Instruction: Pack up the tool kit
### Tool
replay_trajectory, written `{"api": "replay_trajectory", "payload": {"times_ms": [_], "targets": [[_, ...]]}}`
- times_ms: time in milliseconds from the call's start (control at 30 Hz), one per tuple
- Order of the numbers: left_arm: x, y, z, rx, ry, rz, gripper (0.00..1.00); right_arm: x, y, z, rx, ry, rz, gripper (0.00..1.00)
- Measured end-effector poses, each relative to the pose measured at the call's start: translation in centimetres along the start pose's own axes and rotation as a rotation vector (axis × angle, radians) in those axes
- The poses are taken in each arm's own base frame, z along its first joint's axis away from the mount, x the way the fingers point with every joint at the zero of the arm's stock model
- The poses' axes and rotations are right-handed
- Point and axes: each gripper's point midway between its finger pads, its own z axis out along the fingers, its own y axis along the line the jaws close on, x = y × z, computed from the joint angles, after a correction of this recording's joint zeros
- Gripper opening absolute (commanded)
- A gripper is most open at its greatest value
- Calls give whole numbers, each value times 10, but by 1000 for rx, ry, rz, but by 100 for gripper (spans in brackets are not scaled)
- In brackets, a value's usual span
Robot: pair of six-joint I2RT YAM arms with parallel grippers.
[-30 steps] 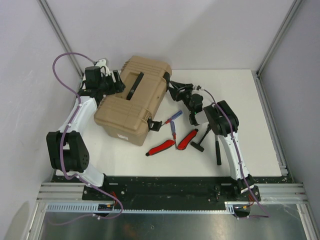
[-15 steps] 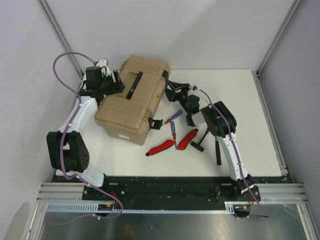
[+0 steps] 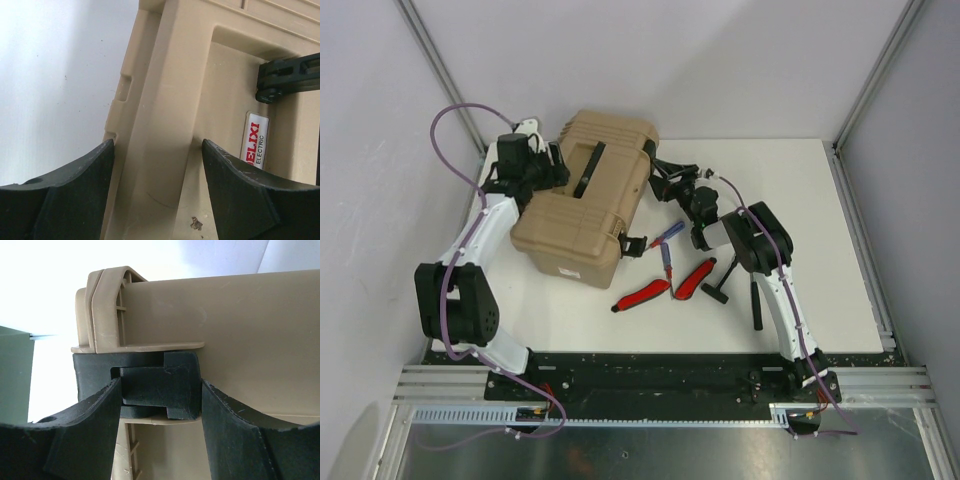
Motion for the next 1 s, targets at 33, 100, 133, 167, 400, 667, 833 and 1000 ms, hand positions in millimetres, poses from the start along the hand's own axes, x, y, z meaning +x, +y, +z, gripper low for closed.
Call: {"api": "replay_trajectory", "payload": {"times_ms": [33, 100, 133, 167, 400, 667, 833, 1000], "targets": [[0, 0, 0, -1, -2, 2, 71, 0, 0, 0, 0, 0, -1, 24], [0, -1, 0, -4, -8, 8, 70, 0, 0, 0, 0, 0, -5, 18], [0, -1, 1, -6, -12, 9, 70, 0, 0, 0, 0, 0, -7, 16], [0, -2, 1, -7, -15, 10, 70, -1, 0, 0, 0, 2, -9, 14], [-1, -4, 2, -17, -34, 21, 69, -2, 0, 1, 6, 11, -17, 1], [-3, -5, 4, -32, -53, 36, 68, -2, 2, 1, 23, 20, -38, 0], [-2, -8, 5, -29, -53, 51, 67, -4, 3, -1, 45, 12, -67, 0], [-2, -10, 5, -28, -52, 53, 66, -5, 5, -4, 68, 4, -105, 0]]}}
